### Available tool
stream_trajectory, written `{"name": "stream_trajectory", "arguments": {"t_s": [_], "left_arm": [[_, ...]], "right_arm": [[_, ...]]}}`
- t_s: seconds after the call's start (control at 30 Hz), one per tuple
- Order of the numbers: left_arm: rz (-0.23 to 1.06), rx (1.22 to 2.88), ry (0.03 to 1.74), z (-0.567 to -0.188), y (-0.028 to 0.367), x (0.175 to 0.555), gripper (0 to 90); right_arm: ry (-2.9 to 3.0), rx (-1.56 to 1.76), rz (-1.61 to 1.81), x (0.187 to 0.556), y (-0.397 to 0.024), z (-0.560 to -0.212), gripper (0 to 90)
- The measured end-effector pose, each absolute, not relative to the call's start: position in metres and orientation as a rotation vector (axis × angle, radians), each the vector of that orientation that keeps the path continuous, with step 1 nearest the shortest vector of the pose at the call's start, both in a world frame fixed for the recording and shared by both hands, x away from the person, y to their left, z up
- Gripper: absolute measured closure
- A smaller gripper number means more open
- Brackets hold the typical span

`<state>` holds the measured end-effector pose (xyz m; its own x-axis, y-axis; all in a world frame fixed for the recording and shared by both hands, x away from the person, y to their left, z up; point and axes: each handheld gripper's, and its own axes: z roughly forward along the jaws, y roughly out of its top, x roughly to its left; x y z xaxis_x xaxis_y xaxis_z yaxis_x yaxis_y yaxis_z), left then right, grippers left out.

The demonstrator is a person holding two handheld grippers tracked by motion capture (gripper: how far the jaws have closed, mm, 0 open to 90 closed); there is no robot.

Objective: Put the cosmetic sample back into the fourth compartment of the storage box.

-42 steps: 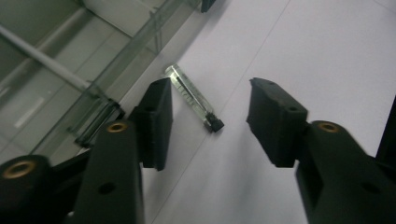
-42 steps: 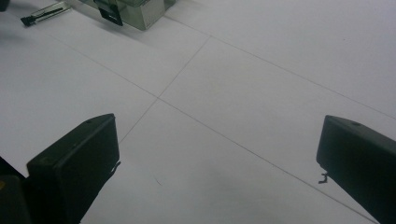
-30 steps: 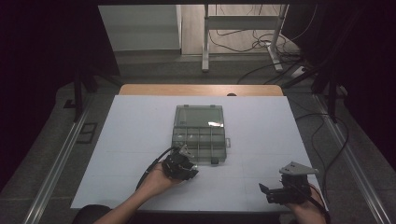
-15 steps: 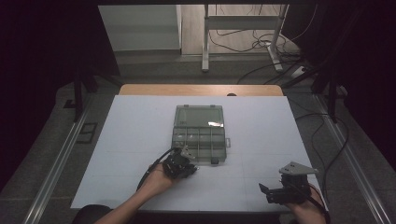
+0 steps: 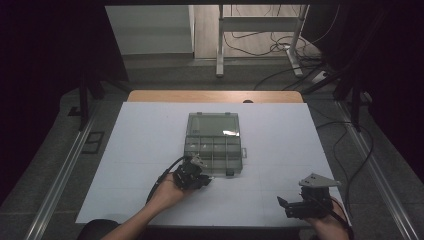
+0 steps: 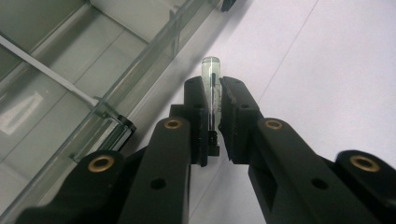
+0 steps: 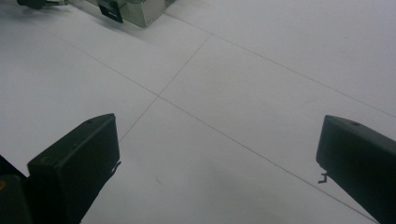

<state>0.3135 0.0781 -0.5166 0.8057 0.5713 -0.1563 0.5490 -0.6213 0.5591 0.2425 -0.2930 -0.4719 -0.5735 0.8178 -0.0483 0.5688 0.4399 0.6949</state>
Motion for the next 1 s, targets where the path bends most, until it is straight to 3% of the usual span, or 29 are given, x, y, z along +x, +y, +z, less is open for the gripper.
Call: {"name": "stream_trajectory", "arguments": {"t_s": [1.0], "left_arm": [[0.109, 2.291, 0.806, -0.477, 0.087, 0.328, 81.2]], "right_arm": [[2.312, 1.171, 0.920, 0.242, -0.294, -0.471, 0.0]]}}
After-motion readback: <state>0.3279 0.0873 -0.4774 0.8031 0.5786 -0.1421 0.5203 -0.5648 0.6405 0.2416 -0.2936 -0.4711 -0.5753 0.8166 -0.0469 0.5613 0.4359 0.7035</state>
